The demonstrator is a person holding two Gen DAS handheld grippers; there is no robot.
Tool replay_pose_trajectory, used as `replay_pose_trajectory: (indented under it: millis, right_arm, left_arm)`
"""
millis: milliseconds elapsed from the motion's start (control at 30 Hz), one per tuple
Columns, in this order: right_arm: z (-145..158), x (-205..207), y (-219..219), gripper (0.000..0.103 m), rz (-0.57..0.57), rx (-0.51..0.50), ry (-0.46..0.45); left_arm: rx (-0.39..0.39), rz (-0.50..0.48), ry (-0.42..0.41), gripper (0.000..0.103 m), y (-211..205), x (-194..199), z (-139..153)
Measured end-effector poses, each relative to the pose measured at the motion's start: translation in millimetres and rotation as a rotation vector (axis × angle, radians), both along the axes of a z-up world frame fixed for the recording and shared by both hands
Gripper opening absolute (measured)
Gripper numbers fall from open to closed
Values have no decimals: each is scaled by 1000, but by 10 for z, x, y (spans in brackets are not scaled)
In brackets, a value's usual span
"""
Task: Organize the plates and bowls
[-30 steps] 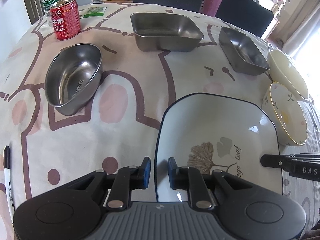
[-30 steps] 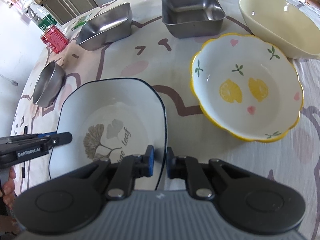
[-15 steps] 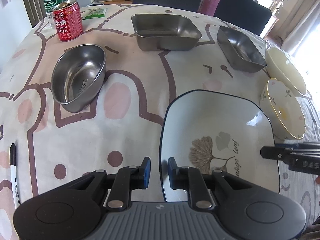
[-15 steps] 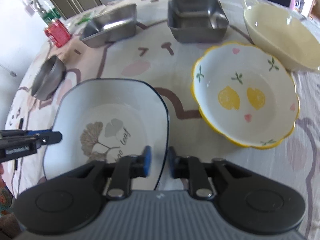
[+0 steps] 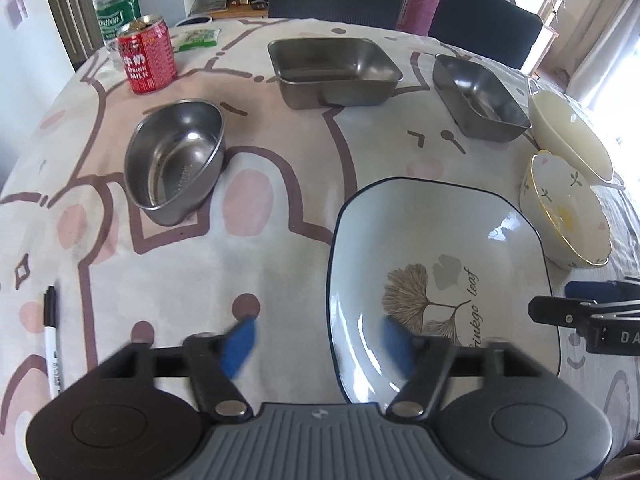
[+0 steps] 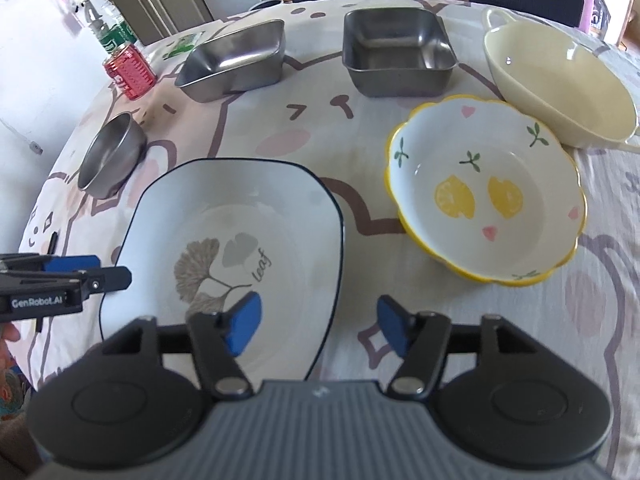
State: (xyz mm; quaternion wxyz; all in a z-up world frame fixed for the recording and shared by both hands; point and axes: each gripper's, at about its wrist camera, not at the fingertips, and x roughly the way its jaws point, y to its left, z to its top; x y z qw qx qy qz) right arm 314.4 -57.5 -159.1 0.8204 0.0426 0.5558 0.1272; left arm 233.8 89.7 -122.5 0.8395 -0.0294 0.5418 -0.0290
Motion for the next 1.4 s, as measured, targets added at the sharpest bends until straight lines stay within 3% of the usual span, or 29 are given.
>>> replay_pose_trajectory:
  millis: [133,300,467,700,1000,1200,1267,1400]
  right_arm:
    - [73,-69,-13,89,2,-17,-41]
    - [145,-161,-72,102,-6,-6,-60]
    - [288,-278,-166,103,-12,4,-100]
    - [610,-390,-501,103,-69,42,-228]
    - [816,-354,-1267,103,-268,98,-355]
    - [776,-190,-1912,102,-491,145,-374]
    - [723,-117,-2185,101,-575,209,-371]
    - [514,36,-2616,82,-761,335,-334]
  left_arm:
    - [3,-10,-22,96,-20,-64,75]
    - [11,-16,-60,103,-63,-139,188]
    - [6,-3,-135,103,-118,-213,384]
    - [-35,-9,-274,103,-340,-218,693]
    - [-89,-72,-391,103,-903,39,838]
    - [-133,-128,-459,103,-1270,389,855]
    - [-145,-140,-486,103,-1373,511,851]
    - [-174,-167,-503,103,-1550,781,791]
